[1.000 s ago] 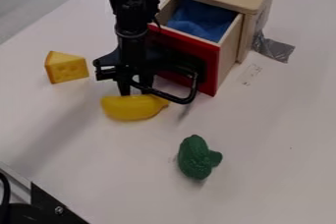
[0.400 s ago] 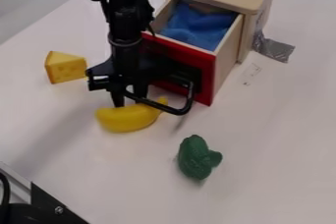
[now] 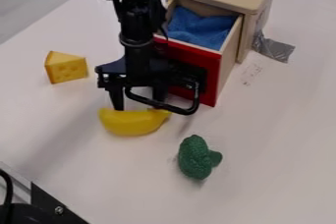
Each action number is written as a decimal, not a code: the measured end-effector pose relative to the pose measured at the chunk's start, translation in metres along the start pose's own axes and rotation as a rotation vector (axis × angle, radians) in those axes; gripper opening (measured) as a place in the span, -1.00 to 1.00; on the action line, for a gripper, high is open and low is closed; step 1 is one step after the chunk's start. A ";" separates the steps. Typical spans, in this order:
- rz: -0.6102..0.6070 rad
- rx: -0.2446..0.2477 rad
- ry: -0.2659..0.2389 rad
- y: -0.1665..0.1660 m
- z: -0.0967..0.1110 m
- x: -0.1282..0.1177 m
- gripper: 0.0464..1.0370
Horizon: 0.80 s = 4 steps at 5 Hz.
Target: Open the drawer
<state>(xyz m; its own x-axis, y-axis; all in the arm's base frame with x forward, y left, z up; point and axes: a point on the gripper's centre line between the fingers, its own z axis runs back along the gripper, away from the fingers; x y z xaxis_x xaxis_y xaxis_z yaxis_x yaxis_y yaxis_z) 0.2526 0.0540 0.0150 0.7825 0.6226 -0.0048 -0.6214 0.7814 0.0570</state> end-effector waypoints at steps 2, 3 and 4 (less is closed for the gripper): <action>0.024 -0.068 -0.014 -0.003 0.042 0.020 0.93; 0.011 -0.116 -0.027 -0.006 0.078 0.028 0.93; -0.117 -0.086 -0.097 -0.002 0.098 0.022 0.93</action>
<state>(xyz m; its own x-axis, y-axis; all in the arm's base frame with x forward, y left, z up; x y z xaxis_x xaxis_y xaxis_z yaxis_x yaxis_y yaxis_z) 0.2751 0.0624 0.1124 0.8473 0.5233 0.0905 -0.5234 0.8517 -0.0241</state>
